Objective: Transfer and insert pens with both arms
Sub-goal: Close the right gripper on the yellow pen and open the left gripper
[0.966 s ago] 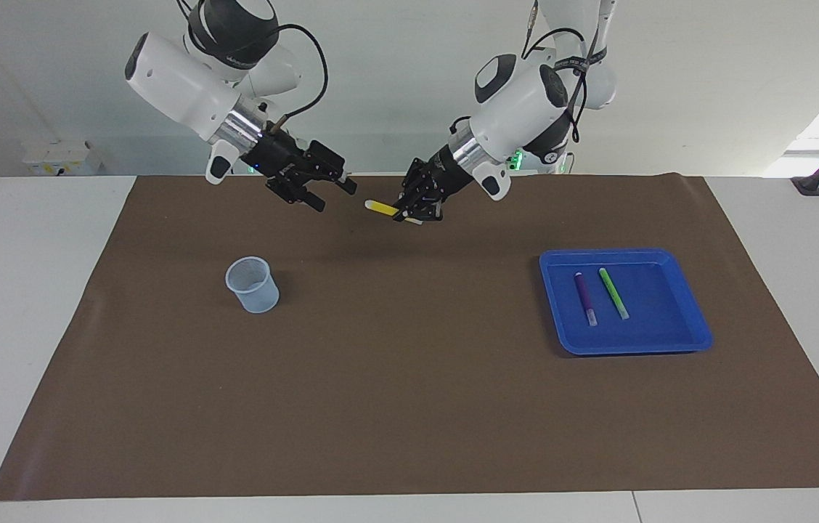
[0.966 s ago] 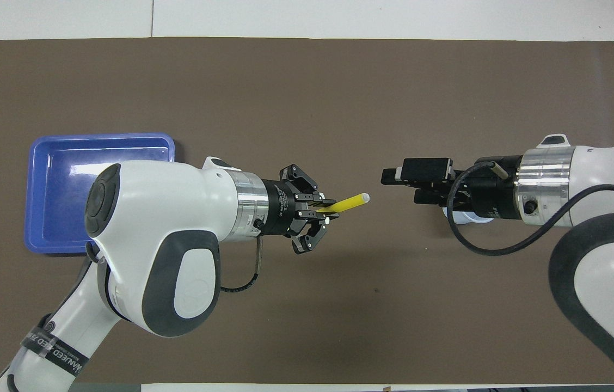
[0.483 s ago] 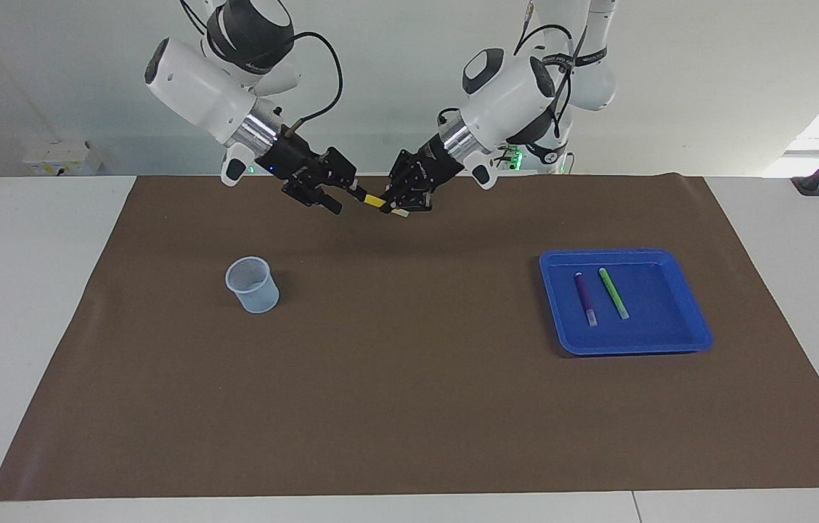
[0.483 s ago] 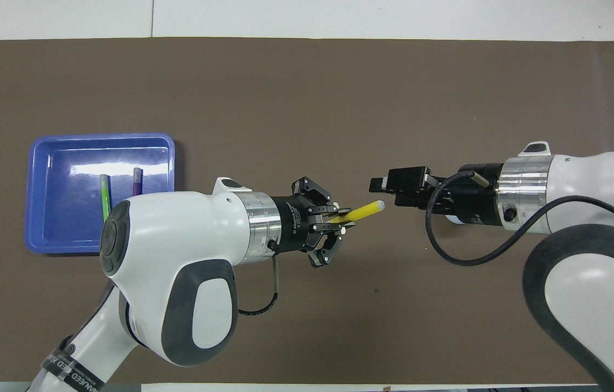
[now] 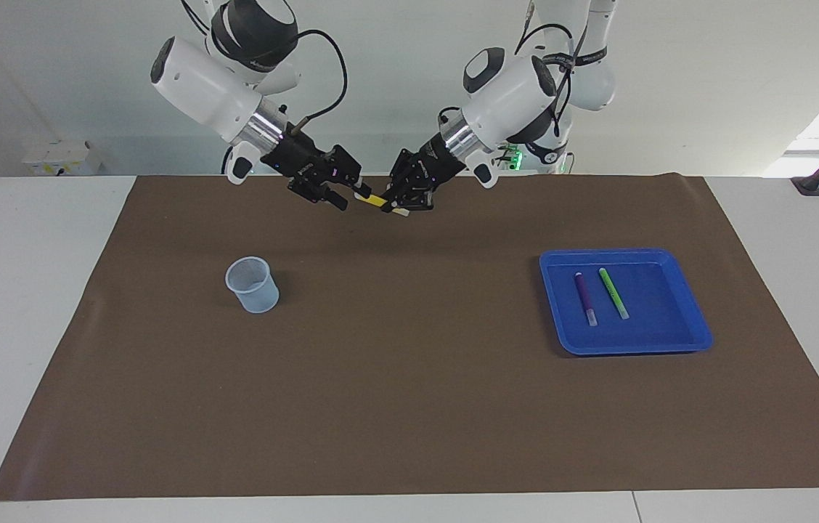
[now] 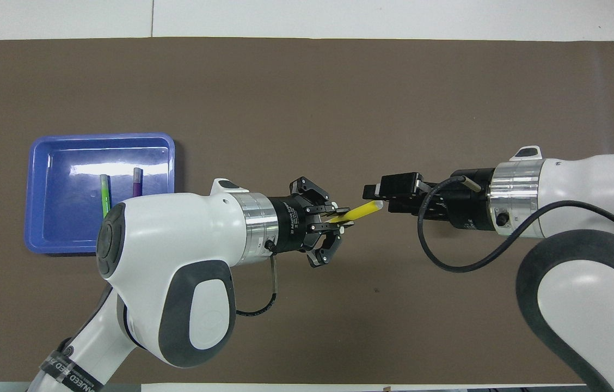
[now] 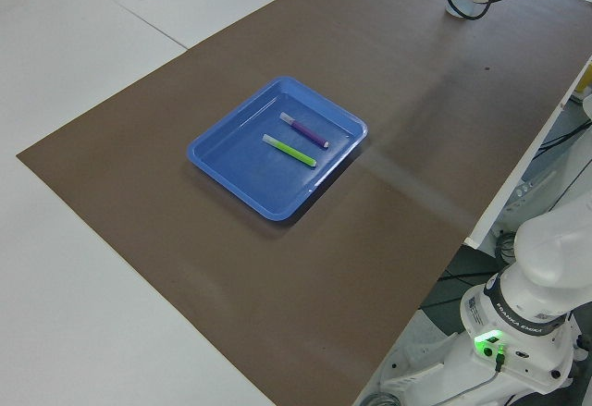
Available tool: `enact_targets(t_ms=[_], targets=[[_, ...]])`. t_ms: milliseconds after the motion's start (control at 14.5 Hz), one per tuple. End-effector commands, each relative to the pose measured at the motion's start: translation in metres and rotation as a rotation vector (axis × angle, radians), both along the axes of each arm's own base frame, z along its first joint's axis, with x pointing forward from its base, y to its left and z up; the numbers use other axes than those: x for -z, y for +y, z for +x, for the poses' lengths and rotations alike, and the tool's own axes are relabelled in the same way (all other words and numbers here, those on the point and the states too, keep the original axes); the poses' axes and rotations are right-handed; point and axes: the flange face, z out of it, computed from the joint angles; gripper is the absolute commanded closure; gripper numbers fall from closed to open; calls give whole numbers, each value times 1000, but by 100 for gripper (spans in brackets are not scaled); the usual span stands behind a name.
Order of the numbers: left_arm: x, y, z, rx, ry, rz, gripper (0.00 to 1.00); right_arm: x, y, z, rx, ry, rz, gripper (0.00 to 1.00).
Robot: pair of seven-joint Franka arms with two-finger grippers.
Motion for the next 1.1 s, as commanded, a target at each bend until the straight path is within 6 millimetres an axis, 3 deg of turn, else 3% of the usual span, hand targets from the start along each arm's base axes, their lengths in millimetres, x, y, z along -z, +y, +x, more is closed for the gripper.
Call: enact_targets(t_ms=[0,414,759,897,1034], targets=[[-2,7,-7,-31,1,-19,100,-7,2,-6,7,13,19,33],[-3,7,-7,-38,7,-28,100,-8,4,-7,-7,18,19,49],[-3,8,-7,-42,11,-33,100,-8,5,-7,-6,15,18,81],[-3,8,-7,-42,10,-33,100,-8,16,-11,-31,8,16,100],[-4,8,-7,-47,9,-38,100,-7,15,-11,-36,11,16,100]])
